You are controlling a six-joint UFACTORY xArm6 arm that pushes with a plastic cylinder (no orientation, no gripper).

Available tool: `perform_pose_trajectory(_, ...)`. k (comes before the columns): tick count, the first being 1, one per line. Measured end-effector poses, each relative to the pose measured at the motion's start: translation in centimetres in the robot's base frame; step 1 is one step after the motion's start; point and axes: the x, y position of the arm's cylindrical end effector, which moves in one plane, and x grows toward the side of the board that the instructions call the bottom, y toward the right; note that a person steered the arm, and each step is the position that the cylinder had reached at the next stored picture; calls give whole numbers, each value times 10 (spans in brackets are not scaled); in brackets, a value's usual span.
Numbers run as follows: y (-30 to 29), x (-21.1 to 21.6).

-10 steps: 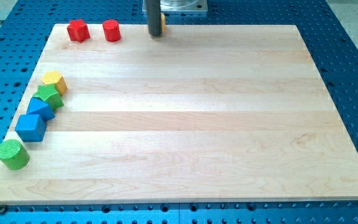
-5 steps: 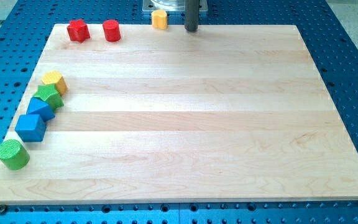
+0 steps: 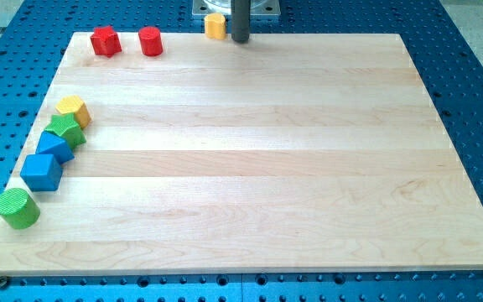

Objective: Slide the yellow heart diagonal to the top right of the red circle

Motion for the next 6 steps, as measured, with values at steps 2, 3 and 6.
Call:
perform_pose_trajectory(2,-66,55)
perform_pose_trajectory(3,-79,42)
perform_pose_trajectory(6,-146,15)
